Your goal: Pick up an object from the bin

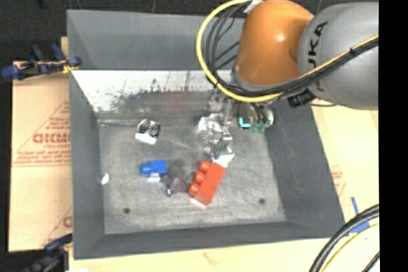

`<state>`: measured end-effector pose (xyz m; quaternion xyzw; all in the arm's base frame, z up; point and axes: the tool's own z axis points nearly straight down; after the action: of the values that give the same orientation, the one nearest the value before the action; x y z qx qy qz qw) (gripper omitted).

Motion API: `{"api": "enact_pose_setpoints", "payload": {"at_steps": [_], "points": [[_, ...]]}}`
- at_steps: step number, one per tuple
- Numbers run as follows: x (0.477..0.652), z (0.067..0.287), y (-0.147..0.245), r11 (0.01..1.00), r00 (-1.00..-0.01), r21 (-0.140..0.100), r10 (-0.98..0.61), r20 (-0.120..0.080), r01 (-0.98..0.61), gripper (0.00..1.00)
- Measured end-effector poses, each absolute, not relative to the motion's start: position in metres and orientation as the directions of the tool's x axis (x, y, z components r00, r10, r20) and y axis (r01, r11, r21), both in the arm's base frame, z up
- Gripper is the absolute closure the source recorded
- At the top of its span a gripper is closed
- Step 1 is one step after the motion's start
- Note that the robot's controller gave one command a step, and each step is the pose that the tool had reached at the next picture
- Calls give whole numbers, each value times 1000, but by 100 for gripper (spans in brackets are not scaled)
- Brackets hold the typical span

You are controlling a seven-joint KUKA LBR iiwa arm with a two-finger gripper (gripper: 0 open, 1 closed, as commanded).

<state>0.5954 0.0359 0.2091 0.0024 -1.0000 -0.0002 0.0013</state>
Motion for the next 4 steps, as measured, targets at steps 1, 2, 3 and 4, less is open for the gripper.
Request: {"api": "enact_pose_setpoints", "payload": {"at_steps": [1, 2, 3, 4], "points": [[507, 75, 23, 906, -906, -4, -422, -12, -422, 0], [508, 77, 24, 907, -907, -3, -421, -12, -421, 100], [505, 74, 23, 908, -908, -1, -420, -4, -420, 0], [510, 74, -48, 946, -946, -1, -323, -14, -323, 0]]}}
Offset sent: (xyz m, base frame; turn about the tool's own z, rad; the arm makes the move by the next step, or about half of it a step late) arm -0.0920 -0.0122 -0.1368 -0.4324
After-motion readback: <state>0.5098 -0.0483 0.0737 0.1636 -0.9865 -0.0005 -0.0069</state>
